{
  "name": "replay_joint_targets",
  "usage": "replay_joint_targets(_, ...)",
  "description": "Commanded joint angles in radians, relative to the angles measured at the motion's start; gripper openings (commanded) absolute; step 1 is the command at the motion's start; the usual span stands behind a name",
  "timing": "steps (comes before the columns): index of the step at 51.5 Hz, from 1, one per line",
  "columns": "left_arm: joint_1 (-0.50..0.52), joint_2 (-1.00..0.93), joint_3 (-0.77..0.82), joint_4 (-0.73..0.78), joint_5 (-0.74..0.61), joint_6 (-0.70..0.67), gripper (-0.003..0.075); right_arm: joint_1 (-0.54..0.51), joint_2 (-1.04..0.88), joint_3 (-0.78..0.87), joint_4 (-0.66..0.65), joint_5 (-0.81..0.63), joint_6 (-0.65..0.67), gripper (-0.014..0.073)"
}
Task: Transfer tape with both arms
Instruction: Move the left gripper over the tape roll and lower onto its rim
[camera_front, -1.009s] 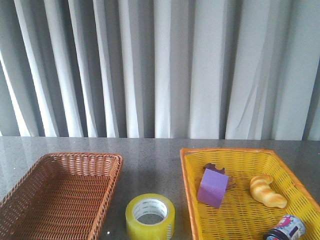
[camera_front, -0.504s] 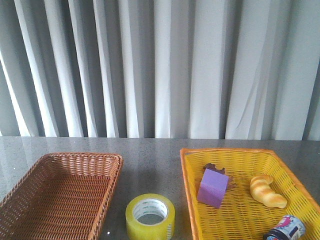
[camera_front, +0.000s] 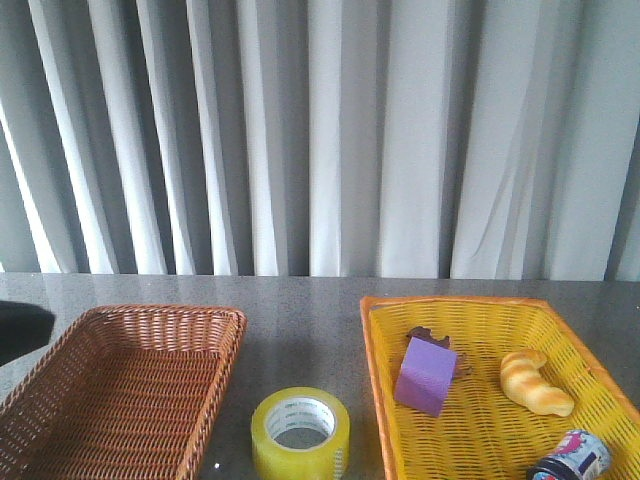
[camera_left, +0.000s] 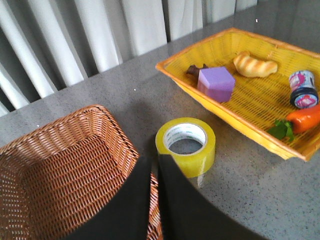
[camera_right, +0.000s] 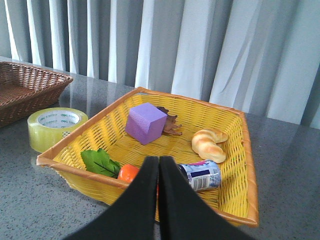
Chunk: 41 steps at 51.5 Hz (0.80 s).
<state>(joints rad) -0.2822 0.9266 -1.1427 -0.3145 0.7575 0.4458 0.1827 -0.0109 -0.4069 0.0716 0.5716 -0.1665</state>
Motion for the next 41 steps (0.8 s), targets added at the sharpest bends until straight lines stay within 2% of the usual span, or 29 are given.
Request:
replay_joint_targets(1,-0.008,0.121,-0.151,-0.019,0.028,0.02,0.0139,-0.005,0.026,-0.024,-0.005,-0.05,0.001,-0.0005)
replay_joint_targets(5,-0.008,0.204,-0.232,-0.019,0.074,0.02,0.0254,-0.005,0.026,-0.024,-0.005,-0.03,0.001,-0.0005)
replay_joint_targets(10,-0.008,0.279,-0.289,-0.021,0.064,0.02,0.038,-0.005,0.026,-0.024,-0.004,-0.014,0.001,-0.0005)
replay_joint_targets(16,-0.008,0.341,-0.322,-0.062,0.043,0.021,0.0463,-0.005,0.026,-0.024,-0.002,0.0,0.001,-0.0005)
replay_joint_targets(24,-0.009,0.452,-0.414,-0.163,0.178,0.14,0.047,-0.005,0.026,-0.024,0.026,0.0,0.002,-0.0005)
replay_joint_targets(29,-0.009,0.524,-0.474,-0.22,0.192,0.195,0.047,-0.005,0.026,-0.024,0.05,0.0,0.002,-0.0005)
replay_joint_targets(41,-0.009,0.69,-0.618,-0.219,0.217,0.249,0.047,-0.005,0.026,-0.024,0.075,0.0,0.002,-0.0005)
